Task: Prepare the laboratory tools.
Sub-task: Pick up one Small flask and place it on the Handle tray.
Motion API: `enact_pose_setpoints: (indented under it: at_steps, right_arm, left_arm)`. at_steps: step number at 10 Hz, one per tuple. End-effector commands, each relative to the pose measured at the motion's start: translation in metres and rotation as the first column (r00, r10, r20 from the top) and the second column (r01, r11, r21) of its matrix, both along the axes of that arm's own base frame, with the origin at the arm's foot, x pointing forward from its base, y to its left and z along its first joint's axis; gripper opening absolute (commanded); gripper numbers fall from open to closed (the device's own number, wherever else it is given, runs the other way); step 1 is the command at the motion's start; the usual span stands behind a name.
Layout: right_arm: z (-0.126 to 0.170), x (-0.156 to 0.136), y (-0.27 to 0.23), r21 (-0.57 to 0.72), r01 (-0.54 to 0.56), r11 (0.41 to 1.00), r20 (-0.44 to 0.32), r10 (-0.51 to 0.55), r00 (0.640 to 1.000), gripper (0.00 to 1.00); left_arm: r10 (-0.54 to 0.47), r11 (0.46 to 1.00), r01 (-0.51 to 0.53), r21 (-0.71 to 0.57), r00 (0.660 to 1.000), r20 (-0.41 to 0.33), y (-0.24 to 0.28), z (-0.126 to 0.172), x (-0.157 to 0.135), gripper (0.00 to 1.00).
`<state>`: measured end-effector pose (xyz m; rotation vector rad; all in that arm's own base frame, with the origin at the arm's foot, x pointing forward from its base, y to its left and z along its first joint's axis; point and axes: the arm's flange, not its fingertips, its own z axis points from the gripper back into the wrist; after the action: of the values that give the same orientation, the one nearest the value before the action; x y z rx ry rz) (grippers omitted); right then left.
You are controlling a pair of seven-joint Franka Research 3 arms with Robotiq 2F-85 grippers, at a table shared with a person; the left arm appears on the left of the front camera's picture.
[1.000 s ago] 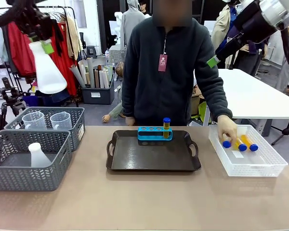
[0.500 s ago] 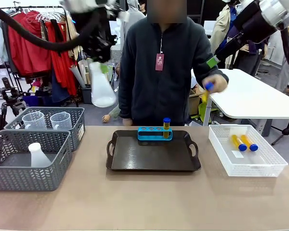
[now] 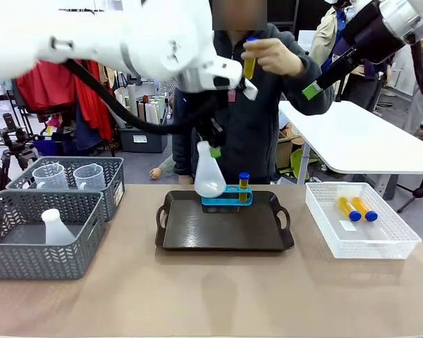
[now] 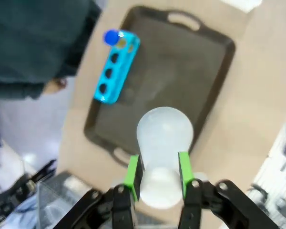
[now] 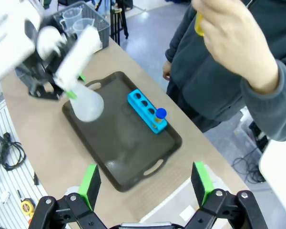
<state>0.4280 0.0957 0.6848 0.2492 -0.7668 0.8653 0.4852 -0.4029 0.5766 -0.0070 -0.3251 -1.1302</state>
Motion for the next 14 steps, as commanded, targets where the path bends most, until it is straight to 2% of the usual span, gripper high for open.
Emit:
enact_pose_setpoints:
  at_steps: [1, 2, 3, 4, 5, 7, 8, 9, 12, 14]
  right_arm:
    - [0.001, 0.0, -0.001, 0.003, 0.0, 1.0, 0.0, 0.0, 1.0, 1.0]
    - [0.001, 0.0, -0.001, 0.003, 0.0, 1.0, 0.0, 0.0, 1.0, 1.0]
    - [0.001, 0.0, -0.001, 0.003, 0.0, 1.0, 0.0, 0.0, 1.0, 1.0]
    - [0.001, 0.0, -0.001, 0.003, 0.0, 1.0, 0.0, 0.0, 1.0, 1.0]
    - [0.001, 0.0, -0.001, 0.003, 0.0, 1.0, 0.0, 0.0, 1.0, 1.0]
    - [0.001, 0.0, -0.001, 0.003, 0.0, 1.0, 0.0, 0.0, 1.0, 1.0]
    - [0.001, 0.0, -0.001, 0.003, 0.0, 1.0, 0.0, 0.0, 1.0, 1.0]
    - [0.001, 0.0, -0.001, 0.003, 0.0, 1.0, 0.0, 0.0, 1.0, 1.0]
    - [0.001, 0.0, -0.001, 0.003, 0.0, 1.0, 0.0, 0.0, 1.0, 1.0]
    - [0.001, 0.0, -0.001, 0.003, 0.0, 1.0, 0.0, 0.0, 1.0, 1.0]
  left_arm:
    - [-0.106, 0.994, 0.104, 0.047, 0.993, 0.05, -0.019, -0.024, 0.005, 0.0]
    - [-0.135, 0.989, 0.133, 0.06, 0.99, 0.038, -0.03, -0.035, 0.007, 0.0]
    - [-0.143, 0.988, 0.139, 0.063, 0.988, 0.063, -0.036, -0.045, 0.014, 0.0]
    - [-0.13, 0.992, 0.129, 0.016, 0.99, 0.061, -0.034, -0.04, 0.014, 0.0]
    - [-0.128, 0.99, 0.127, 0.054, 0.992, 0.018, -0.039, -0.052, 0.006, 0.0]
    - [-0.128, 0.99, 0.127, 0.054, 0.992, 0.018, -0.039, -0.052, 0.006, 0.0]
    - [-0.132, 0.99, 0.131, 0.043, 0.991, 0.026, -0.043, -0.054, 0.011, 0.0]
    - [-0.131, 0.991, 0.128, 0.051, 0.989, 0.075, -0.038, -0.052, 0.013, 0.0]
    - [-0.188, 0.982, 0.184, 0.051, 0.977, 0.102, -0.068, -0.08, 0.046, 0.0]
    - [-0.21, 0.977, 0.208, 0.044, 0.976, 0.059, -0.089, -0.098, 0.054, 0.0]
